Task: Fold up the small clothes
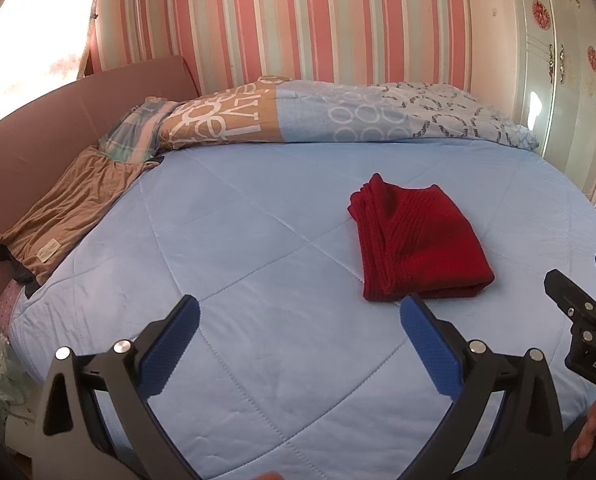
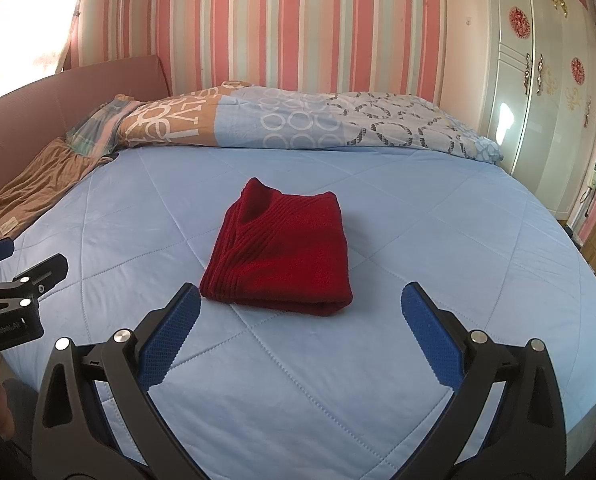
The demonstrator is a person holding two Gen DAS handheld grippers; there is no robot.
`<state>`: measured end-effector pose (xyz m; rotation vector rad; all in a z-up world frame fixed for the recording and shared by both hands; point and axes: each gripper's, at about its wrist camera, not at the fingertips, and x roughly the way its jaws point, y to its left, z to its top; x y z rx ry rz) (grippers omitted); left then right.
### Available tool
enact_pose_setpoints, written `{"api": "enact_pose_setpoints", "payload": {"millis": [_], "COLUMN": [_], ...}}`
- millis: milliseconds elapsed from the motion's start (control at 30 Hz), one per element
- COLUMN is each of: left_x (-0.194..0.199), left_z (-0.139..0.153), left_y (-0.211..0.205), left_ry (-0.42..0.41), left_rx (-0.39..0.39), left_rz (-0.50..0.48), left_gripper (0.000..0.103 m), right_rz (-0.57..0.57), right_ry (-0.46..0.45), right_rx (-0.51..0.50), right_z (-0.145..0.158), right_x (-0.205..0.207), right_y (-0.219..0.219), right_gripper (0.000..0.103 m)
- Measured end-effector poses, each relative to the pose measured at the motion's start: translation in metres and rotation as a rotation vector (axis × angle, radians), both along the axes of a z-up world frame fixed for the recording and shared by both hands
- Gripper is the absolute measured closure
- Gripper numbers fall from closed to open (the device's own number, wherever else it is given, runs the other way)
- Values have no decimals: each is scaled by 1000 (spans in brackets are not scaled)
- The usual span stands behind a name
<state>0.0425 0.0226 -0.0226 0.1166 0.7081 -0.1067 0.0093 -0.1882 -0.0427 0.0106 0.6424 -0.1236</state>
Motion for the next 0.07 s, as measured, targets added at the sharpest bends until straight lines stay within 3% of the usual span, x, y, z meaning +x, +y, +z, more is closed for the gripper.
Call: {"api": "enact_pose_setpoints", "payload": {"millis": [67], "left_x": [0], "left_z": [0], "left_y": [1], "left_ry": [0], "left_rx": [-2], "left_rz": [0], "left_gripper": [2], "right_rz": [1], "right_ry": [0], "right_rx": [3], "right_z": [0], "right_x": [0], "right_y": [0], "right_gripper": [3]}}
